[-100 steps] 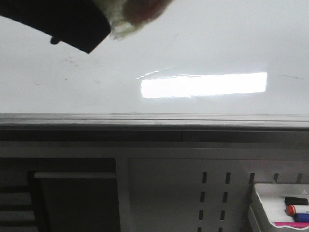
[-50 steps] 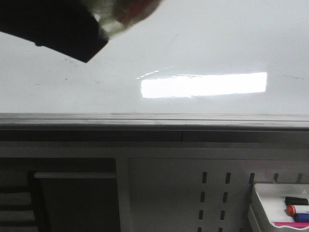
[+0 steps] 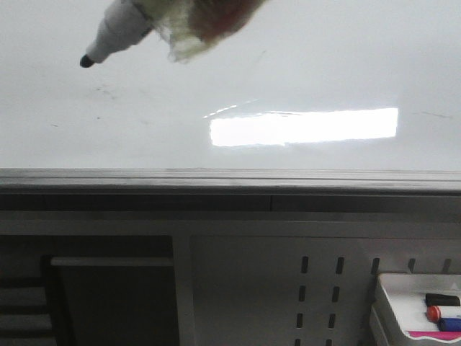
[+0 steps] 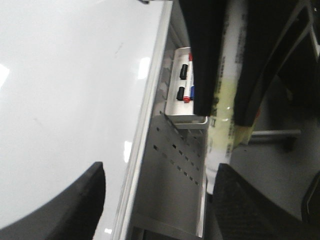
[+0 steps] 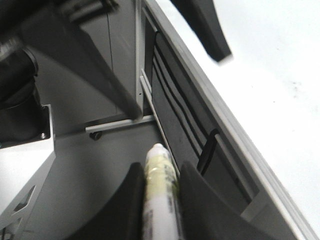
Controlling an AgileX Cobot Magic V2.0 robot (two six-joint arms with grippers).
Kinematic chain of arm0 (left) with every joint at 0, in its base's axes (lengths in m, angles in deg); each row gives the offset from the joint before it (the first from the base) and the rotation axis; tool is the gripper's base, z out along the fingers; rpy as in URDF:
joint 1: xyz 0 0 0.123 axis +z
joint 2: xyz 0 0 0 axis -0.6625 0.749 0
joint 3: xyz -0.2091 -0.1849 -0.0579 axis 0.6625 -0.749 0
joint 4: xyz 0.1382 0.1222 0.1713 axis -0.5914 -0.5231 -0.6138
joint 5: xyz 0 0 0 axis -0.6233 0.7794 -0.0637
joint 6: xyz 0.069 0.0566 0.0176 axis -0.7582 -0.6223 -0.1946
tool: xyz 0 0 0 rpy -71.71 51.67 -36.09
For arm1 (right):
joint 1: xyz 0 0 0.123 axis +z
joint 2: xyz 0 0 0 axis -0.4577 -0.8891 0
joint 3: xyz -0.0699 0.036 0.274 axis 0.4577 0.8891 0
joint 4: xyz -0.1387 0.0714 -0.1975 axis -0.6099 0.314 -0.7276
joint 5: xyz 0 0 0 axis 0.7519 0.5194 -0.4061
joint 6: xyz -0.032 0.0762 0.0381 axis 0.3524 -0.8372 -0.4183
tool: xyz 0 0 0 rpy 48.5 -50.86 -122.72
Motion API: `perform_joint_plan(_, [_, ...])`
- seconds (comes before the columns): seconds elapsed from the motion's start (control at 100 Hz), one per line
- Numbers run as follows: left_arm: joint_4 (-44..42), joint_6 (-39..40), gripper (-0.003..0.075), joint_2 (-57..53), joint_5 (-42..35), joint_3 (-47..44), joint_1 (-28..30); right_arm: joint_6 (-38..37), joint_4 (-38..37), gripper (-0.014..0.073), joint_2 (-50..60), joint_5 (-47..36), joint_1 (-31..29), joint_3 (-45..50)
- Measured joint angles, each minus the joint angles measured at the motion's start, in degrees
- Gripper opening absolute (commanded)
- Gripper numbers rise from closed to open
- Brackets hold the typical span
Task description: Write number 4 on whiteboard
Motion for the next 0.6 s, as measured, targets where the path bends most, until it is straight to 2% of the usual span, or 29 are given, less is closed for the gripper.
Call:
perform_joint_plan(0.16, [4.38,0.35,0.0423,-8.65,-2.01,-6.12,4.95,-0.11,-0.09,-0.0045,1.60,-4.91,-0.25,3.91])
perform_joint_plan(0.28, [8.51,2.26,0.0375,-15.64,-5.39,-12.05,8.88,-0.11,0.16,-0.0045,3.12,-9.07,-1.19,7.41])
perform_joint_plan(0.42, [15.55,4.17,0.0326,-23.83,-12.35,-19.63,12.18,-0.11,1.29,-0.0046,4.27,-13.29,-1.65,11.61])
perform_joint_plan(0.6, [24.98,4.80,0.0284,-31.50,-20.84,-27.08,13.53,-0.11,3.58,-0.0046,4.30,-14.40,-1.65,14.09])
